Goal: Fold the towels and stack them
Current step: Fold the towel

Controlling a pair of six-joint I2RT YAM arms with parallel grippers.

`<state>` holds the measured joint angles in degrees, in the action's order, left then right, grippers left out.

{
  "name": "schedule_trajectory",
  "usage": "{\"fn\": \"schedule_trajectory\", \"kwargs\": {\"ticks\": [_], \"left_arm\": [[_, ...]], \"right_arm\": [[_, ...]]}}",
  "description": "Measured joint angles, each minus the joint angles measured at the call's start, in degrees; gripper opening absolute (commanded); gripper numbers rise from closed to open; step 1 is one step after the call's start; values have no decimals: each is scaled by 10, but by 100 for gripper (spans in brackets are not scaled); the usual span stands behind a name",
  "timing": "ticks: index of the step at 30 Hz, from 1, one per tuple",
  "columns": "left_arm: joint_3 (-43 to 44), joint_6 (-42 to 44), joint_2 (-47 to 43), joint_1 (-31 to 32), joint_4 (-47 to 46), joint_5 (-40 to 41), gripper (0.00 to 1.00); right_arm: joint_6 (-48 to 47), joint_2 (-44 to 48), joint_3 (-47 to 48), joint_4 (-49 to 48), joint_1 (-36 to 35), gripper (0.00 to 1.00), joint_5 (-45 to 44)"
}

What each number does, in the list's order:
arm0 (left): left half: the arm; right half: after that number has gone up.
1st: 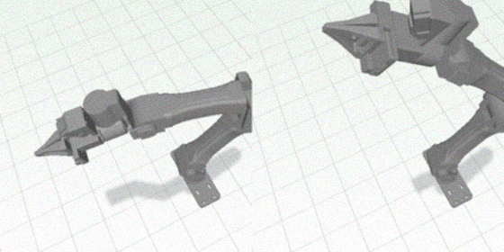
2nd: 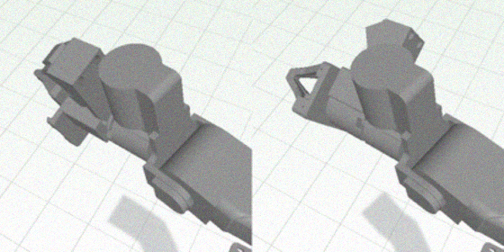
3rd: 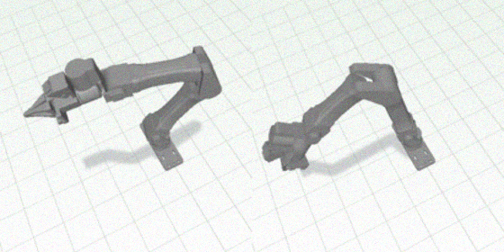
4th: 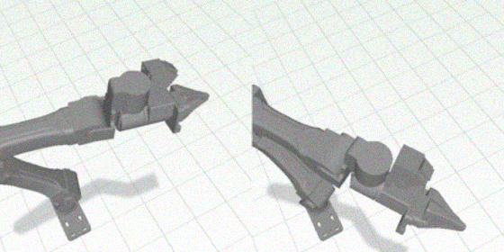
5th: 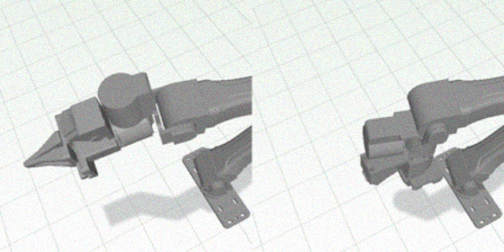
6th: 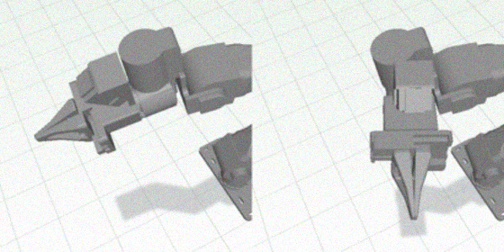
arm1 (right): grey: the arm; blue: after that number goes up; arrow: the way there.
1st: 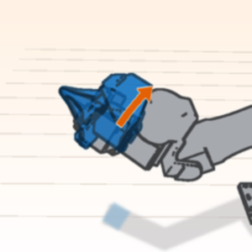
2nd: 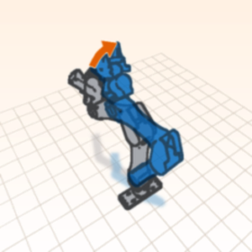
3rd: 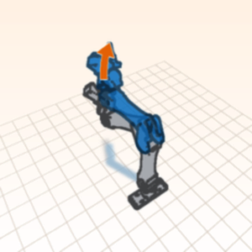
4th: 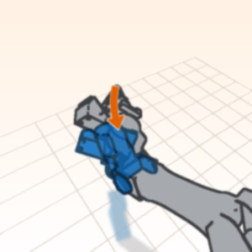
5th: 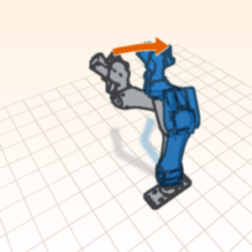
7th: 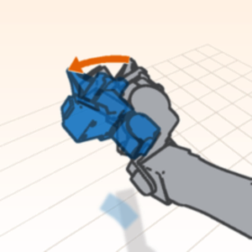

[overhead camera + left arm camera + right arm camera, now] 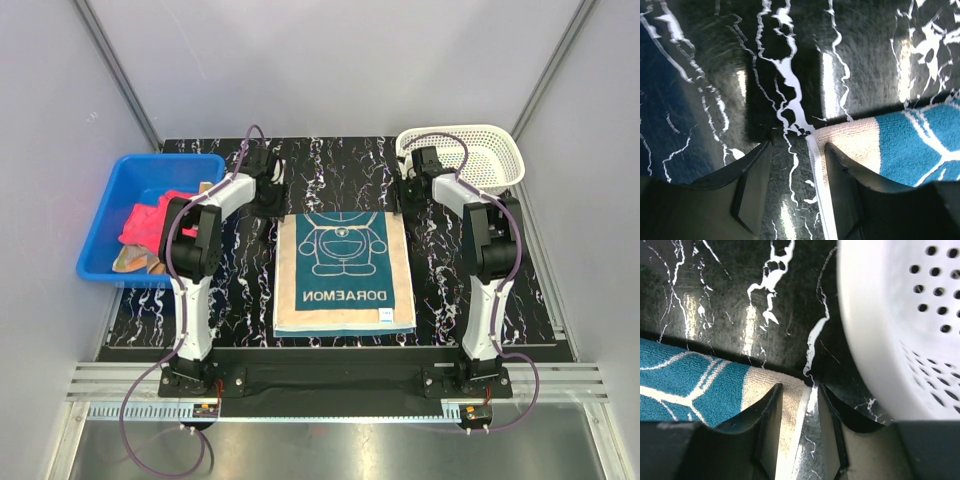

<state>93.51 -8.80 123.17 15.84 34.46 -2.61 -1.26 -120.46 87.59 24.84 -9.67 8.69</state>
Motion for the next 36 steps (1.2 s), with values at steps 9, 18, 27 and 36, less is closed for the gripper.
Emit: {"fn": "schedule_trajectory", "kwargs": {"ticks": [9, 18, 27, 36], "left_arm": [[0, 51, 1, 0, -1, -27, 50], [25, 63, 18, 0, 4, -31, 32], [46, 64, 27, 2, 20, -54, 0], [54, 60, 26, -14, 30, -45, 0]], "right_arm": [[-43, -46, 62, 51, 11, 36, 56], [-61, -52, 70, 61, 12, 20, 60], [-64, -53, 74, 66, 12, 7, 66], [-52, -53, 87, 57, 12, 0, 120]]}}
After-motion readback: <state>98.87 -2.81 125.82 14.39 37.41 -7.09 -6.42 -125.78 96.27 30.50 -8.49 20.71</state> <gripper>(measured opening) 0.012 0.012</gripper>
